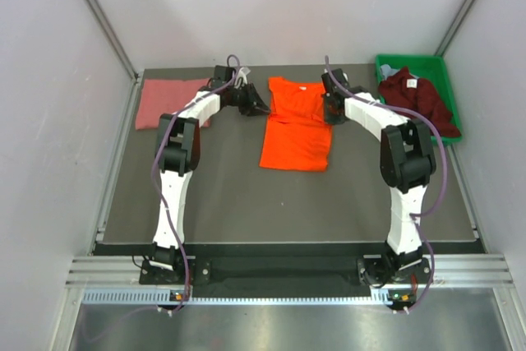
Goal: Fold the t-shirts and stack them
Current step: Fold the tshirt
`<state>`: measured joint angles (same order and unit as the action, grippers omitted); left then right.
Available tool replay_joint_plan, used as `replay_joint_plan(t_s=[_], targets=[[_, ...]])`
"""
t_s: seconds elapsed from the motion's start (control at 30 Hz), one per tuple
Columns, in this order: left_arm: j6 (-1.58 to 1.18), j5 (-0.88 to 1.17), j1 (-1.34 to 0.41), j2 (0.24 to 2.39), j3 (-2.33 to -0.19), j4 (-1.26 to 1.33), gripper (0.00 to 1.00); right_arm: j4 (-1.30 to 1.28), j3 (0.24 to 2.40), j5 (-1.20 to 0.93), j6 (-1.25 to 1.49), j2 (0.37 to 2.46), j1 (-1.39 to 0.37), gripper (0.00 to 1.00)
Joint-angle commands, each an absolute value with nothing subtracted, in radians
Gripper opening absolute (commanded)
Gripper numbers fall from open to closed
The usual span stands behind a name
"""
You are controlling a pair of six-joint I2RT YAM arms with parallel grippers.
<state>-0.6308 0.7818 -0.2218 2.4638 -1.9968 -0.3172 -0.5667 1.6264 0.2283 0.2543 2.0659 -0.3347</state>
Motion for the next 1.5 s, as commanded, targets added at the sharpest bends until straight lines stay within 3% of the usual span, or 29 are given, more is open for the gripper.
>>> replay_joint_plan(t_s=[0.0,0.13,0.3,0.4,0.53,0.63,1.47], targets=[[-0.614,0.795,-0.206,2.465,-2.037,-0.287,0.25,-0.551,1.698,0.218,0.239,2.088,-0.316,0.17],[-0.533,0.607,-0.204,2.344,-1.987,-0.369,0.33,-0.571,1.706,0.203,0.255,2.027,-0.314,0.25],[-0.468,0.506,-0.251,2.215,-1.84,-0.374,0.34,-0.563,1.652,0.126,0.294,1.928,-0.316,0.31],[-0.465,0.526,-0.285,2.191,-1.781,-0.361,0.26,-0.557,1.612,0.069,0.308,1.916,-0.319,0.27],[-0.465,0.545,-0.324,2.224,-1.772,-0.368,0.12,-0.538,1.588,0.045,0.322,1.921,-0.325,0.06],[-0.469,0.551,-0.333,2.253,-1.778,-0.368,0.07,-0.532,1.585,0.04,0.336,1.94,-0.324,0.02],[-0.506,0.496,-0.348,2.464,-2.112,-0.385,0.1,-0.476,1.635,0.1,0.359,2.098,-0.292,0.08]])
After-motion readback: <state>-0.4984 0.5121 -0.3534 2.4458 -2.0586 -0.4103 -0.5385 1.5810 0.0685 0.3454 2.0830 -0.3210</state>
